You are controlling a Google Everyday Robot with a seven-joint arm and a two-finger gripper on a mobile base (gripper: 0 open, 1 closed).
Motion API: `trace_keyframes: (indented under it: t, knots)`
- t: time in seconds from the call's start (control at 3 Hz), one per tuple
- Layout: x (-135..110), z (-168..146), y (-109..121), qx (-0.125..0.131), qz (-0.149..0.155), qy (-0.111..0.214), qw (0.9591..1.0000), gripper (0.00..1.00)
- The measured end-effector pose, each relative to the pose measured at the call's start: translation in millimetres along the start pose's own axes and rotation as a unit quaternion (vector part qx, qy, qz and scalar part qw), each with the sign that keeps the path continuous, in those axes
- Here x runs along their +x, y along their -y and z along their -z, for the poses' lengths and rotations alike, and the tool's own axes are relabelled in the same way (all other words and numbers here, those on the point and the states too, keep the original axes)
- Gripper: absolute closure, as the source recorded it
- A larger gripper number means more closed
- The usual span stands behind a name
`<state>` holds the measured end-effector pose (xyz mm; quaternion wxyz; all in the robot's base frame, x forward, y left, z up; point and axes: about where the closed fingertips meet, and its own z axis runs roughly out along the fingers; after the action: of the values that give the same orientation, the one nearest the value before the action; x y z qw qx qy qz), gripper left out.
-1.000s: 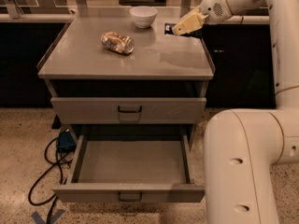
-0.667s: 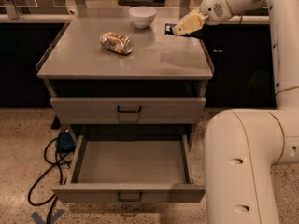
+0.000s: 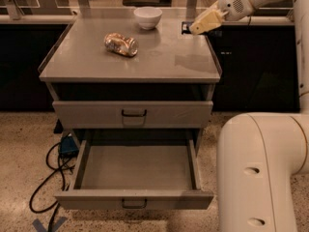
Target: Place rxbar blueberry into middle drawer
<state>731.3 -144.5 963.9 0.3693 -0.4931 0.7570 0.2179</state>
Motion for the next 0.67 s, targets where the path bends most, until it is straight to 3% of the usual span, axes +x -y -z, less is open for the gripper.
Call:
trace_keyframes:
  t: [0.33,0.67]
  knots:
    - [-22.4,40.6,-29.9,-0.001,-0.007,-0.014,0.9999,1.0]
    - [-22.4,40.6,-29.9,-0.001,-0.007,-0.014,0.9999,1.0]
